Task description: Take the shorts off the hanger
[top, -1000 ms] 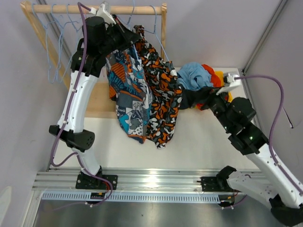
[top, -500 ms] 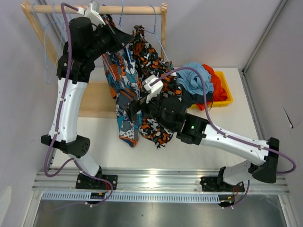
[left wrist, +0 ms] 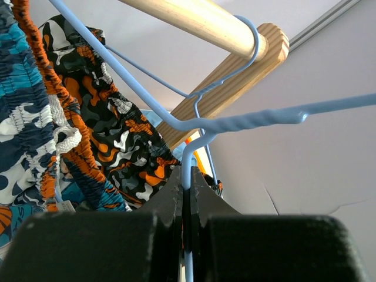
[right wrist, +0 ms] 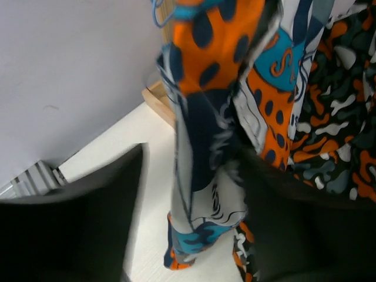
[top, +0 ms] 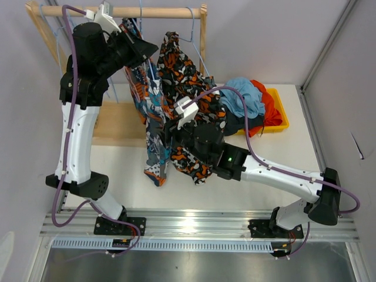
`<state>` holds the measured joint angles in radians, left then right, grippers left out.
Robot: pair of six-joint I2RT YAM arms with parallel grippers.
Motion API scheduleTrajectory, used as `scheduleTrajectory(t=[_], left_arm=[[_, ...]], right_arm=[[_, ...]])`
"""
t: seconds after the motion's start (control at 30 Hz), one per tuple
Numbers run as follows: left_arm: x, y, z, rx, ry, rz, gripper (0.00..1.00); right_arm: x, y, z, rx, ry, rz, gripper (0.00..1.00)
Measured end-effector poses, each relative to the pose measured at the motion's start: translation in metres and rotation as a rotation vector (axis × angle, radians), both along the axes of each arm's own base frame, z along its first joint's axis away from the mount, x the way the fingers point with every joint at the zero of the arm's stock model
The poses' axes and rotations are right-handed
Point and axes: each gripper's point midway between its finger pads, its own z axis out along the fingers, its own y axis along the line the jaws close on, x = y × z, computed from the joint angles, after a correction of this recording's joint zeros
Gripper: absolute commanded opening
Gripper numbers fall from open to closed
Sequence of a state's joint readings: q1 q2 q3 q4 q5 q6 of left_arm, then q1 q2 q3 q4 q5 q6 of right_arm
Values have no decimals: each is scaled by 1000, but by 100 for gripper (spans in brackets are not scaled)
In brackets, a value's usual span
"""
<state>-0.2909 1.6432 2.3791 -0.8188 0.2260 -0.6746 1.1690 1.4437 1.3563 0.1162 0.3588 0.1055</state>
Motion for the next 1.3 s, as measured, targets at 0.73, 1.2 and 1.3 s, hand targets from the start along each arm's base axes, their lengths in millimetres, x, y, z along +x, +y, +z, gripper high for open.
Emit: scheduleTrajectory(t=[0.73,1.2,1.3], left_arm=[[1,16,-4,13,22,16,0],[9,27,-13,-5,71,25,0],[7,26,-24,-18,85,11,0]], right_arm=[[-110,-9,-49,118,189,80,0],[-114,-20,-76,54,202,-7,0],[-92,-9,-81,7,175,-22,0]])
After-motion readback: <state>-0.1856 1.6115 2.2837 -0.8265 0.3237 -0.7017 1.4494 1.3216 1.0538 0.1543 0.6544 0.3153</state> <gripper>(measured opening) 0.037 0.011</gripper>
